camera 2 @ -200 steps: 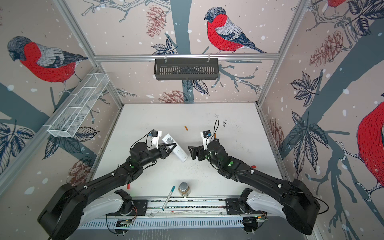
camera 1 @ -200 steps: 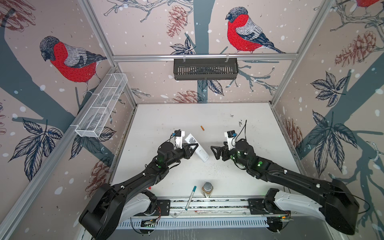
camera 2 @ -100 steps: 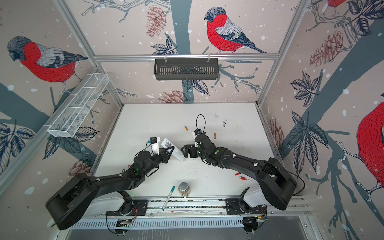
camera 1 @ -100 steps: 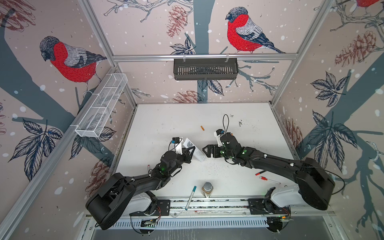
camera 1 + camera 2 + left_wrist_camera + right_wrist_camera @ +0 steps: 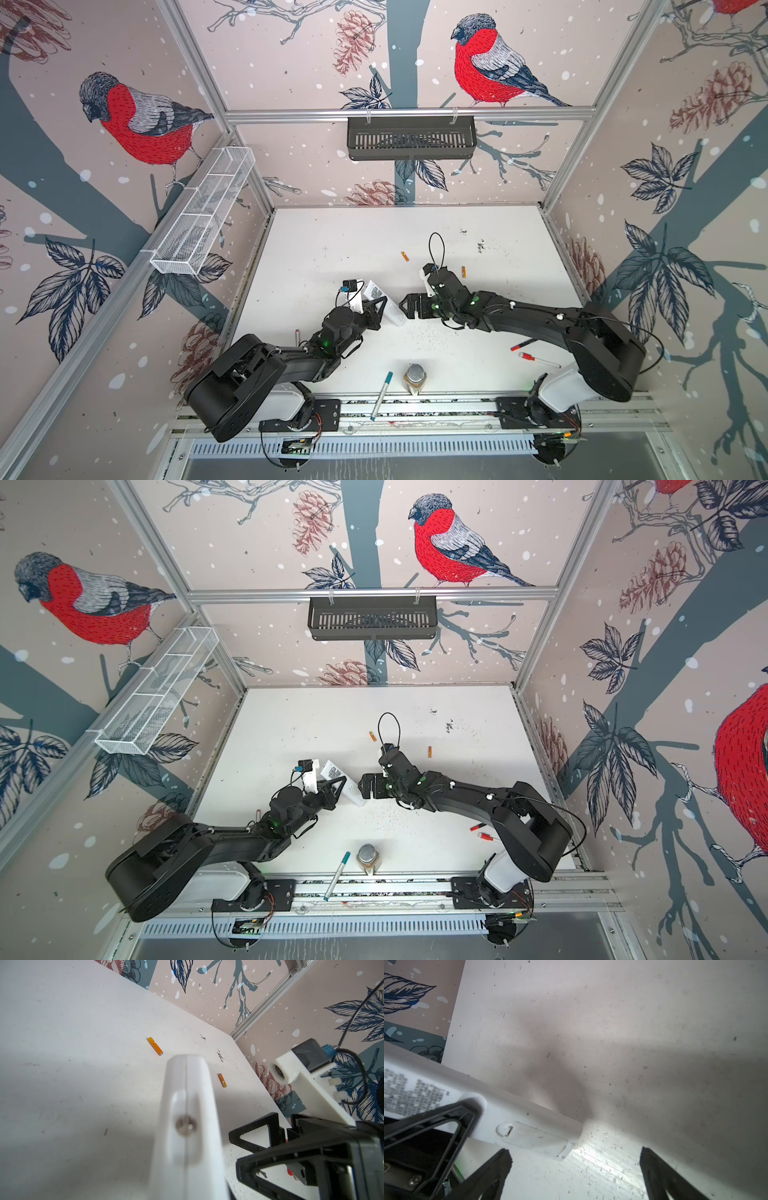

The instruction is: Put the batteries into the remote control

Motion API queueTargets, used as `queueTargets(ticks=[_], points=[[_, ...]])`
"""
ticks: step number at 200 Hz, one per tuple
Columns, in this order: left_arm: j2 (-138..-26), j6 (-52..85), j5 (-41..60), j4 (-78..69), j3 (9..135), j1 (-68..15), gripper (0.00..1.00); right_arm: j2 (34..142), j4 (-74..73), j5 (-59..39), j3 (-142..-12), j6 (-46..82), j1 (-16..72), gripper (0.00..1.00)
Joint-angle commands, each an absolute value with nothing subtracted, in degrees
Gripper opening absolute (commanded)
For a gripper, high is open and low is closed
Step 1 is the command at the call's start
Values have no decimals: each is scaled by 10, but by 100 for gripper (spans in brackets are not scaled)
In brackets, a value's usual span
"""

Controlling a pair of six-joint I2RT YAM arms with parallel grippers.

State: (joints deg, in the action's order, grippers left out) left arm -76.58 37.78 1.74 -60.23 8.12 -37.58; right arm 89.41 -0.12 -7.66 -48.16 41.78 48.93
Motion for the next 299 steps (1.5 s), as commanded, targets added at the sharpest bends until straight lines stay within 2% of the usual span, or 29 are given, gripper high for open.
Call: queueTargets(ticks=[1, 89, 170, 299], points=[[-773, 400, 4, -675, 66, -380, 0, 912, -5, -96, -489, 432, 491, 100], [-777, 416, -37, -659, 55, -384, 0, 946, -75, -93, -479, 479, 515, 100], [-799, 427, -33, -686, 46, -385, 0, 963, -106, -101, -484, 489, 526, 100], [-761, 415, -41, -661, 38, -384, 0, 1001, -138, -112, -487, 535, 520, 100]])
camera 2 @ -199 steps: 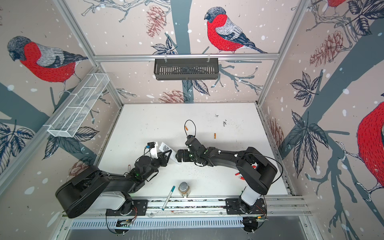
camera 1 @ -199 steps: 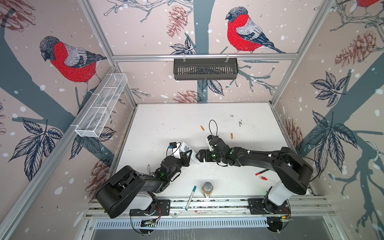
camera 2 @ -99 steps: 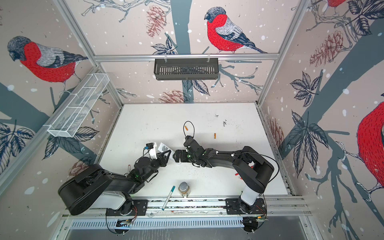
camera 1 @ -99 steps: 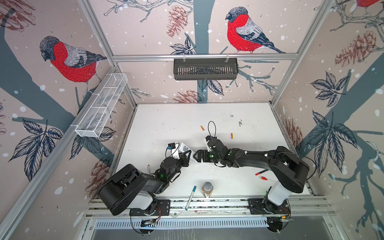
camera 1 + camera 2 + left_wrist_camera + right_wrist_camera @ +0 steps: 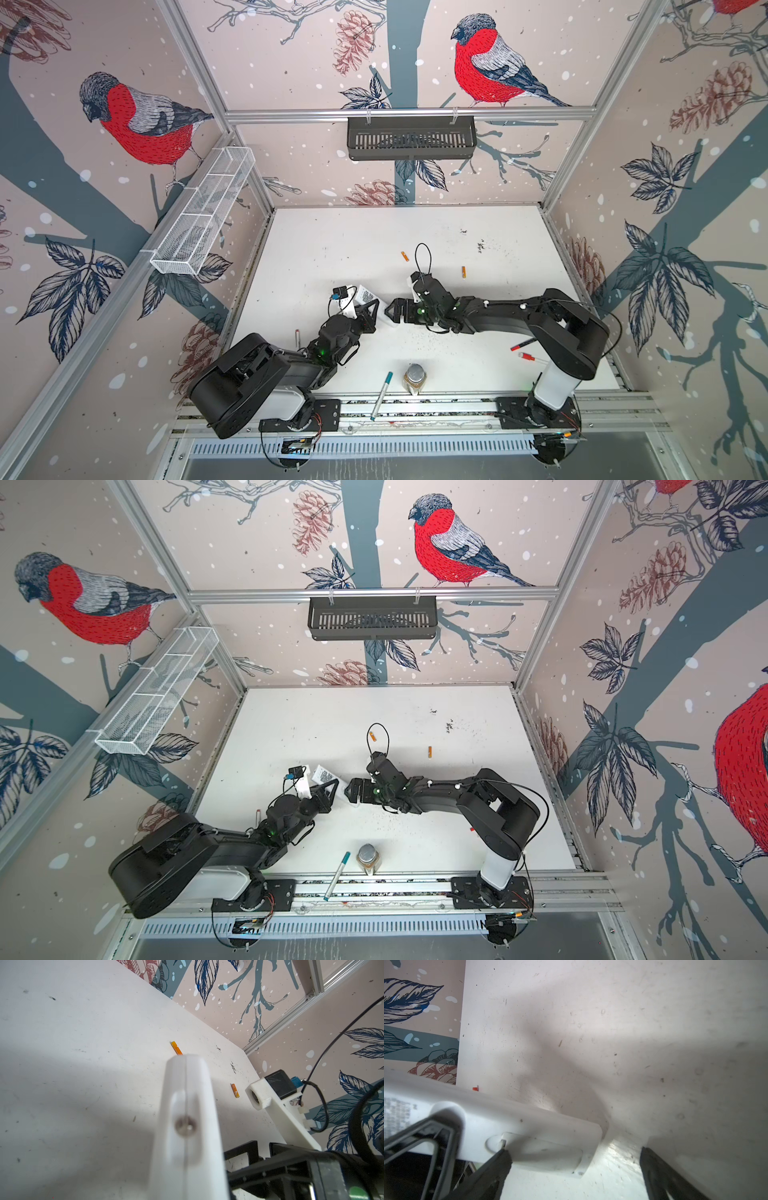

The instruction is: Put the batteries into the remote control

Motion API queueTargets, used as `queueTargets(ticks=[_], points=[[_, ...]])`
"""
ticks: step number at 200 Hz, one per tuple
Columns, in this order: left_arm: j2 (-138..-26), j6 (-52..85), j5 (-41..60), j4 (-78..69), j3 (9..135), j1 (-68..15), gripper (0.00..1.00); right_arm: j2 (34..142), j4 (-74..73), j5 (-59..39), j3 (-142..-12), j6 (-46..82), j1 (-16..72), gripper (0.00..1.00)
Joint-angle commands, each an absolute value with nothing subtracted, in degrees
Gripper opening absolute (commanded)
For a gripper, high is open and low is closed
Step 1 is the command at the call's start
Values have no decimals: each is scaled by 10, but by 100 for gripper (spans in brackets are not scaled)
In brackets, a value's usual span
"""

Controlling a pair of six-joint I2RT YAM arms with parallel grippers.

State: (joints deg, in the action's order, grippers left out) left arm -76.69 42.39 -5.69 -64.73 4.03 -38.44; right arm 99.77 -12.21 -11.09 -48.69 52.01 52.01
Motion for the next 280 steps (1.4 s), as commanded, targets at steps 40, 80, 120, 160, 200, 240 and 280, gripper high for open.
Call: queueTargets(ticks=[40, 80, 120, 160, 200, 240, 280], points=[[-764, 416, -42, -662, 35, -385, 0, 987, -158, -122, -484, 539, 517, 99], [-769, 418, -43, -672, 32, -385, 0, 988, -161, -131, -492, 539, 515, 99], [-763, 419, -49, -667, 31, -385, 0, 1011, -135, -130, -509, 529, 524, 99], [-744, 418, -56, -652, 27, -384, 0, 1019, -131, -117, -504, 533, 528, 99], [-737, 416, -56, -647, 25, -385, 0, 1026, -130, -106, -502, 537, 526, 100], [-742, 417, -51, -653, 25, -384, 0, 1035, -130, -111, -513, 535, 526, 99], [-745, 410, -44, -655, 27, -386, 0, 1046, -95, -109, -539, 519, 537, 100]])
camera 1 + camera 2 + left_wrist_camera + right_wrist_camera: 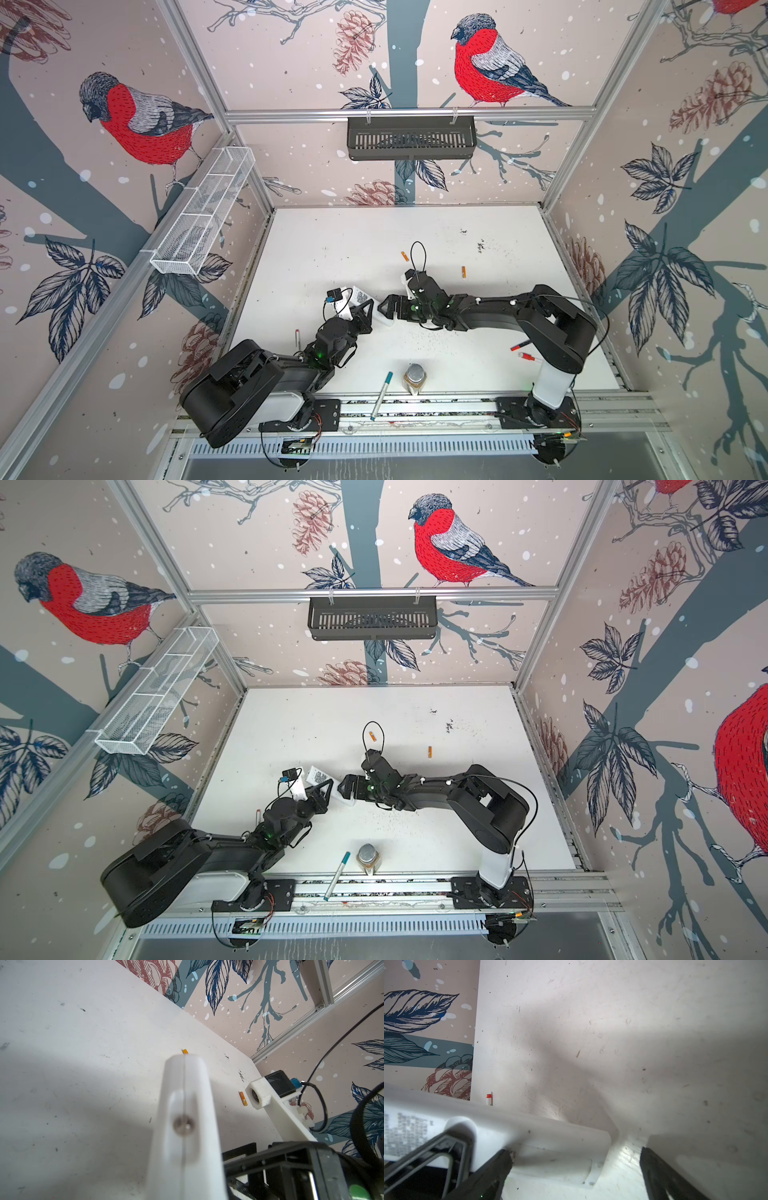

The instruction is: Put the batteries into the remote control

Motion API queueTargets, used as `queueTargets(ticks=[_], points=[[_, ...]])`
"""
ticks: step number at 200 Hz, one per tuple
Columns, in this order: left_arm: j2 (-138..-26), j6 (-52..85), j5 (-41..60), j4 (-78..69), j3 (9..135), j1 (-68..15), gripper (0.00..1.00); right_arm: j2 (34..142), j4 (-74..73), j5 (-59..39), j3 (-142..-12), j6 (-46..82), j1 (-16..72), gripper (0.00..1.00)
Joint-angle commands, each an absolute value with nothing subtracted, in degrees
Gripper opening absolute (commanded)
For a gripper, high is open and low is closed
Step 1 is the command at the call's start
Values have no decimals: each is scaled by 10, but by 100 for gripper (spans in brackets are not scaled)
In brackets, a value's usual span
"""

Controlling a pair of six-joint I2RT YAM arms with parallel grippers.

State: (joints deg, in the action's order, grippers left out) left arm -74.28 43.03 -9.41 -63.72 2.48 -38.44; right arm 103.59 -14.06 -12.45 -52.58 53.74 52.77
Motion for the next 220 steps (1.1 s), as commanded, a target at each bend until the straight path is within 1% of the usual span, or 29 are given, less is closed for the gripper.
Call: queueTargets(ticks=[1, 24, 47, 97, 161, 220], points=[[-745, 410, -45, -655, 28, -386, 0, 1046, -94, -109, -539, 519, 538, 100], [-748, 397, -44, -646, 36, -388, 0, 1060, -38, -86, -572, 492, 552, 100], [-748, 392, -48, -638, 40, -392, 0, 1082, 34, -34, -614, 463, 568, 99], [-740, 380, -62, -616, 46, -399, 0, 1096, 126, 54, -662, 434, 583, 99], [-710, 367, -104, -571, 46, -409, 0, 1065, 131, 52, -648, 417, 562, 99], [-706, 364, -109, -570, 44, -409, 0, 1023, 114, 44, -619, 411, 551, 100]])
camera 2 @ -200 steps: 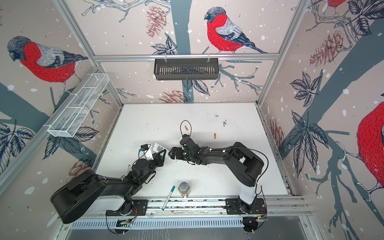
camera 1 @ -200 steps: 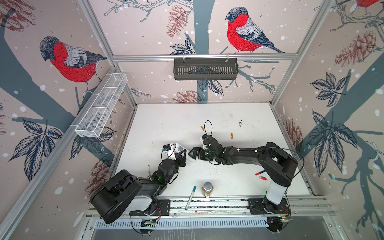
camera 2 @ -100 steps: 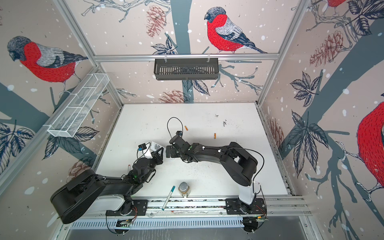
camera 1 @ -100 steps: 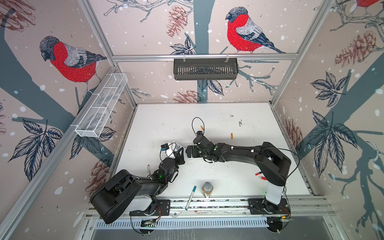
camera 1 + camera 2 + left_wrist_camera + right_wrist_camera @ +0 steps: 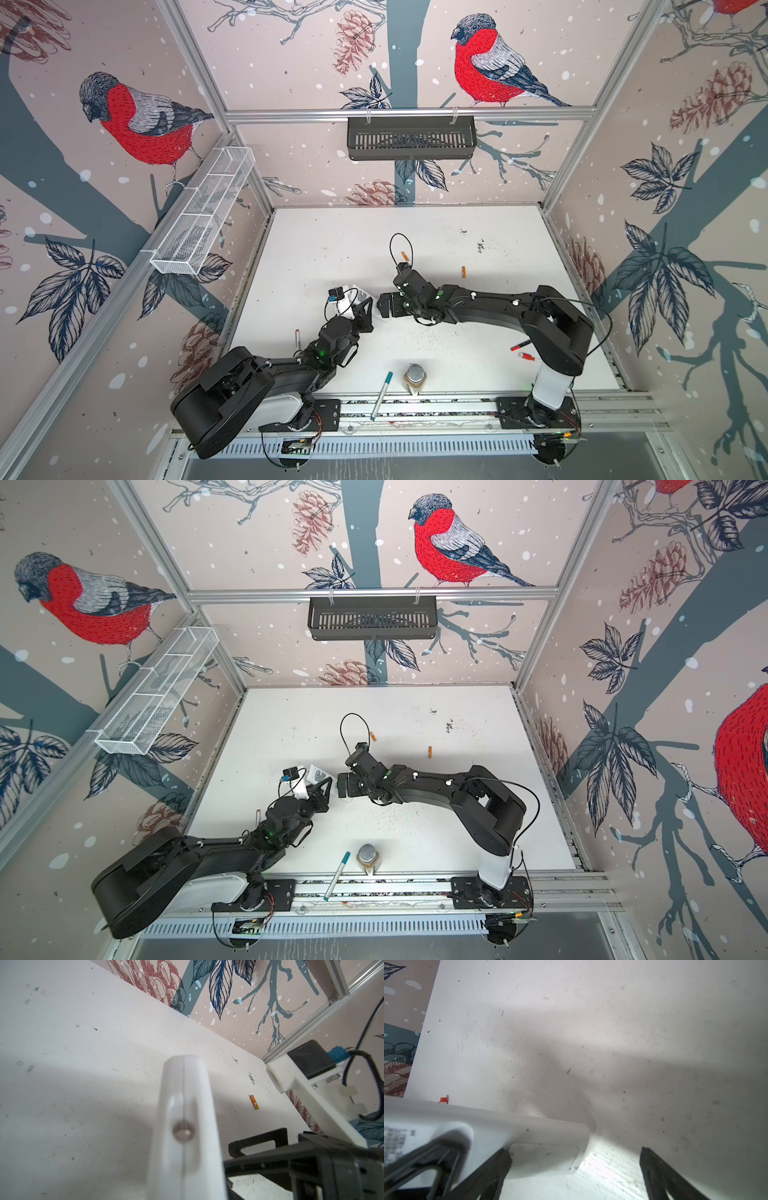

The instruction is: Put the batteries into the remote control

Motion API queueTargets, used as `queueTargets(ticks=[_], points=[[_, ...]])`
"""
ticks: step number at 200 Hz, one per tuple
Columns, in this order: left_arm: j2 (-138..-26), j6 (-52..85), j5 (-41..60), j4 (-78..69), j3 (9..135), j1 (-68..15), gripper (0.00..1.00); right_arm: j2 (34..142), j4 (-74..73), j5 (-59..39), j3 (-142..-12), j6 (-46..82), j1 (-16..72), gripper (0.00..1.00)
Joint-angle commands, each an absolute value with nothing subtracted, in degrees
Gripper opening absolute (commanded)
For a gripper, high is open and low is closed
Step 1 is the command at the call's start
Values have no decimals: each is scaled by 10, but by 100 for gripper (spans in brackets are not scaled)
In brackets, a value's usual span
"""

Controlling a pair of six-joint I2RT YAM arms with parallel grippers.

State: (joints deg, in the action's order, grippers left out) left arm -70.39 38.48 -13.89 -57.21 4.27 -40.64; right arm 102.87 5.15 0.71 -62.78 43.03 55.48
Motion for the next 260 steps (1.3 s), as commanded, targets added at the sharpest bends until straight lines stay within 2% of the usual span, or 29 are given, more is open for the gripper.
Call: queueTargets(ticks=[1, 175, 260], points=[[-706, 364, -109, -570, 44, -409, 0, 1022, 114, 44, -619, 411, 550, 100], [-736, 370, -107, -593, 44, -409, 0, 963, 102, 49, -582, 409, 566, 99], [-743, 364, -98, -592, 48, -409, 0, 936, 72, 35, -590, 366, 569, 99]])
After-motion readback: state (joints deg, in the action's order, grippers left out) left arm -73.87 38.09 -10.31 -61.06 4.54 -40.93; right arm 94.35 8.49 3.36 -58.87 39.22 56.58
